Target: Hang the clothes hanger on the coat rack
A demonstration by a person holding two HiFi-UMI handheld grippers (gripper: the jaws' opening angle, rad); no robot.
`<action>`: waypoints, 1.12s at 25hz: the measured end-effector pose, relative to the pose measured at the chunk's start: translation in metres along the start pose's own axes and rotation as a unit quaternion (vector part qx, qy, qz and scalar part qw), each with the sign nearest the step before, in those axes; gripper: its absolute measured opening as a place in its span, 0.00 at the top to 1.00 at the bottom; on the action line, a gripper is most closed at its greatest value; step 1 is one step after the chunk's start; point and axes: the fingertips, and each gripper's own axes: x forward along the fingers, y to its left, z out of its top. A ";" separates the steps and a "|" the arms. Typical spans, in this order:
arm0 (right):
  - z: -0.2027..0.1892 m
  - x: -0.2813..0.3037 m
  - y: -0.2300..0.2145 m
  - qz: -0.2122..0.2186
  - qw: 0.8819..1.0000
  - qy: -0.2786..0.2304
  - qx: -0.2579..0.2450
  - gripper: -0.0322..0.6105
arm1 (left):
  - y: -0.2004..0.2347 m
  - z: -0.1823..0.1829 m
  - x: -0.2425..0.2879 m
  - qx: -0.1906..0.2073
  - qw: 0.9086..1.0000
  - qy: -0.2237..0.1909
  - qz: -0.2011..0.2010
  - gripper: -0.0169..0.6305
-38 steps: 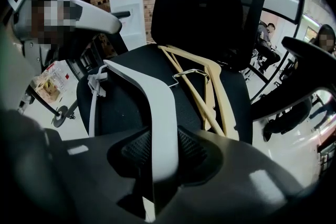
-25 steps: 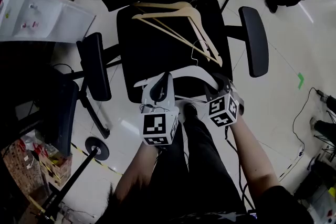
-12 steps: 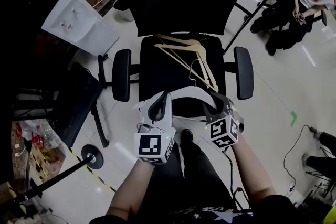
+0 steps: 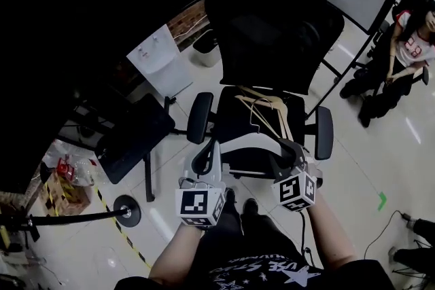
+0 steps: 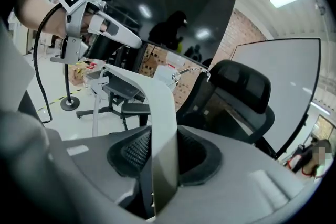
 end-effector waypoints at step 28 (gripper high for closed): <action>0.220 0.013 0.127 0.154 0.948 -0.244 -0.132 0.75 | 0.103 0.099 -0.190 0.054 0.960 -0.127 0.242 0.97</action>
